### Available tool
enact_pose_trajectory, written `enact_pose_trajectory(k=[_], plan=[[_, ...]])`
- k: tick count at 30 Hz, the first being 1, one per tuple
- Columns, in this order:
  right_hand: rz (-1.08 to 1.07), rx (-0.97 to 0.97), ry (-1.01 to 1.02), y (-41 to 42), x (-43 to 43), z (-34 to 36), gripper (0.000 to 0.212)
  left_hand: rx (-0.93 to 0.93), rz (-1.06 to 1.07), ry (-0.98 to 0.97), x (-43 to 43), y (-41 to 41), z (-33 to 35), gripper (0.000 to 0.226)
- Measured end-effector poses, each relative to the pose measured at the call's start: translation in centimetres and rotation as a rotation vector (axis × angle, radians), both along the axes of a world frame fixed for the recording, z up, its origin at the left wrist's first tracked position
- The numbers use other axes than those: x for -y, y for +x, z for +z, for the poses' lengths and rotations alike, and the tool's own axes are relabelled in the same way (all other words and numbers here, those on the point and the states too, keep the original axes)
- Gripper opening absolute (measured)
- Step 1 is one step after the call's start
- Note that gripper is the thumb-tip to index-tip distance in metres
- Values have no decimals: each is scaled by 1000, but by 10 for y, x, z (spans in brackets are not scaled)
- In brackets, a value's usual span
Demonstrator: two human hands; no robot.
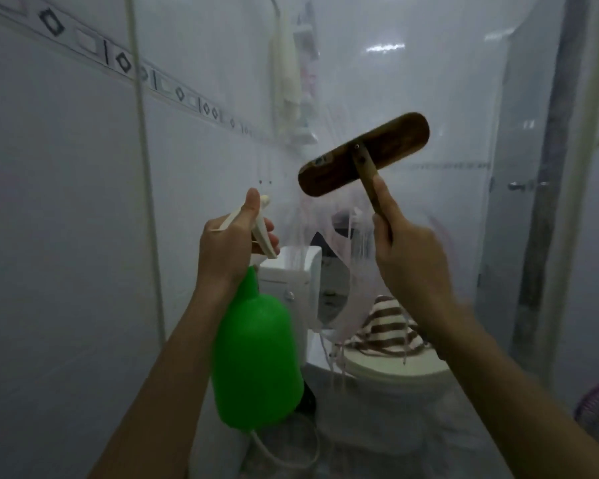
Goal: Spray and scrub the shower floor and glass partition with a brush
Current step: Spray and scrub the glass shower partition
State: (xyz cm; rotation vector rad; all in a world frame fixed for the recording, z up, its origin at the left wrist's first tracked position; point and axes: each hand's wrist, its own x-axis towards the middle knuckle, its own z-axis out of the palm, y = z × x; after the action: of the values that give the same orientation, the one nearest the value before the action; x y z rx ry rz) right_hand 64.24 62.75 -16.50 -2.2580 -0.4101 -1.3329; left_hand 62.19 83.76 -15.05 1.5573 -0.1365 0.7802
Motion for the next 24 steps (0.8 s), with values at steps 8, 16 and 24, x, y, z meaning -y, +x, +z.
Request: enact_pose_trajectory(k=[8, 16, 24], plan=[[-78, -40, -28, -13, 10, -98, 54, 132, 1, 56, -14, -5, -31, 56], [-174, 30, -105, 10, -38, 5, 50, 104, 40, 86, -27, -11, -23, 55], [-165, -80, -156, -19, -24, -76, 53, 153, 27, 52, -64, -22, -18, 44]])
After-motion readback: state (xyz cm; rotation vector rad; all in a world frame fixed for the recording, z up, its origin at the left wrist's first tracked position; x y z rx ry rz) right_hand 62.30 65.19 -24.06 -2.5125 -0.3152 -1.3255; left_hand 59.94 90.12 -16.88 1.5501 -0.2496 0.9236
